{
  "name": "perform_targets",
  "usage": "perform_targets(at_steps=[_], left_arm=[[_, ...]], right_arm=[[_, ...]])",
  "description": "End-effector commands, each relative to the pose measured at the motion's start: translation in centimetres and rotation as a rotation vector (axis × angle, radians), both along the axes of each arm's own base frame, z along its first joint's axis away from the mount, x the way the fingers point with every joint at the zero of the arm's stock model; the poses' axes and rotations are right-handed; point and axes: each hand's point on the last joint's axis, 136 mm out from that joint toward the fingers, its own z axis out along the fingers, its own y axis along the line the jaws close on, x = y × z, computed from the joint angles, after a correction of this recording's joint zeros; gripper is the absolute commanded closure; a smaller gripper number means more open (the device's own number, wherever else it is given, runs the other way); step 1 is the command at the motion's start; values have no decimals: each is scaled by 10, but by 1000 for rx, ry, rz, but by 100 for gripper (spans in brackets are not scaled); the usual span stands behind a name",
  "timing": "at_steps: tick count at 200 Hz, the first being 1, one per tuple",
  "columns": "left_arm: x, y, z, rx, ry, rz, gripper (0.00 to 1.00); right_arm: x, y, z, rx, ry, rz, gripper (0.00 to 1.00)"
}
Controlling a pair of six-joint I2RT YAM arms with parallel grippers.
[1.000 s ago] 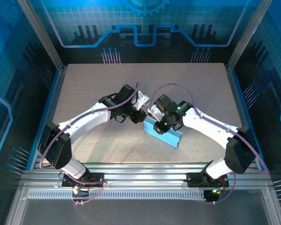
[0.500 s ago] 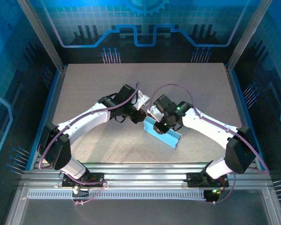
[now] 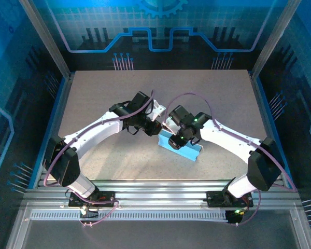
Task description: Fold the paper box
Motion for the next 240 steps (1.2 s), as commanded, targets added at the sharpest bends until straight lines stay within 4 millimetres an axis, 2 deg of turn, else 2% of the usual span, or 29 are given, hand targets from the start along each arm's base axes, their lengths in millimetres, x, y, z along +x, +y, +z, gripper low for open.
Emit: perform_targets(at_steps=[1, 61, 167, 188, 209, 240], left_arm=[[-8, -6, 5, -14, 34, -43, 100], [-7, -5, -1, -5, 46, -32, 100], [-13, 3, -16, -22, 43, 35, 100], [-15, 4, -18, -21, 45, 39, 100], [-14, 5, -17, -27, 41, 51, 100], [-13, 4, -17, -24, 36, 66, 100]], right_arm=[[2, 0, -5, -11, -9, -7, 50], [3, 1, -4, -9, -13, -7, 49], [2, 2, -5, 0, -11, -15, 53], [4, 4, 5, 34, -34, -25, 51], [6, 5, 26, 93, -83, -52, 48], [8, -16, 55, 110, -160, -157, 45]])
